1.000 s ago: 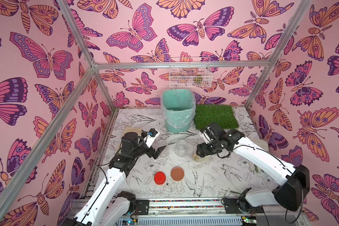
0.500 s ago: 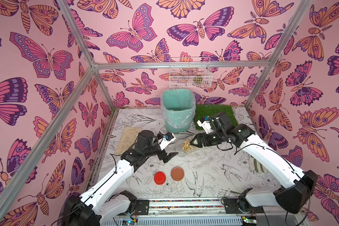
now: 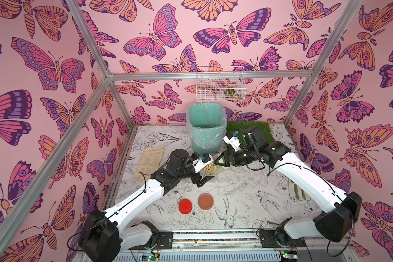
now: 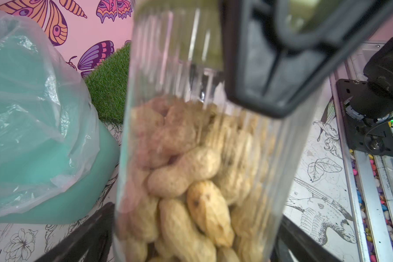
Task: Empty moldy peanuts from jars
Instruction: Pick up the jar from the center of the board.
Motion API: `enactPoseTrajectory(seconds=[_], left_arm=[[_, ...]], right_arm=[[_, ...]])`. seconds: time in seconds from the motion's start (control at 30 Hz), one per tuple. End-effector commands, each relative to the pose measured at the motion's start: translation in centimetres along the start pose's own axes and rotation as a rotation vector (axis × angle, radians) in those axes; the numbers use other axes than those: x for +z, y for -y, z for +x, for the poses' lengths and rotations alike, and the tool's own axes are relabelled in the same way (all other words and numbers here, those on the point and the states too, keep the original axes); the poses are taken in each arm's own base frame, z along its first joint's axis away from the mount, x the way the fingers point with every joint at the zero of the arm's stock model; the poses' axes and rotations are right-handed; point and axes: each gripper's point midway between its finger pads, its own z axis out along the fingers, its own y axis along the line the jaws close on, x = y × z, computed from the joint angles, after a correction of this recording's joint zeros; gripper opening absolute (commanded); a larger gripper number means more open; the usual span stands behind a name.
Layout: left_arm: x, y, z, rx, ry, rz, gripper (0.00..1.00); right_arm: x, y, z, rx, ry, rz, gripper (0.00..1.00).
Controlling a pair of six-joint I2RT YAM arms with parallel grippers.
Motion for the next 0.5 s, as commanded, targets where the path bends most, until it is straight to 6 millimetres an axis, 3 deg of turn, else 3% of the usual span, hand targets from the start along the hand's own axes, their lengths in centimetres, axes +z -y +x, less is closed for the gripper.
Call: enactPoseTrajectory(seconds=[0.0,0.23,0.27,0.47], left_arm=[[0.5,-0.7,-2.0,0.034,0.052,-0.019,1.0],[1.0,-0.9,-2.9,0.04,0.084,-0.021,0.99],[1.9,-0.9,-1.9,0.025,0.059,-0.008,0.97],[2.0,-1.5,-2.3,0.012,0.089,-0.045,0.67]], right_arm=[[-1.1,-3.3,-2.0,-0.056,0.057,-0.128,0.0],[-0.6,-3.1,-1.6,-0.042,0.037,-0.146,0.0],[-0.5,-3.2,-1.5,-0.039,0.036,-0.154,0.0],[0.0,-2.6,-1.1,-0.024,0.012,-0.147,0.0]])
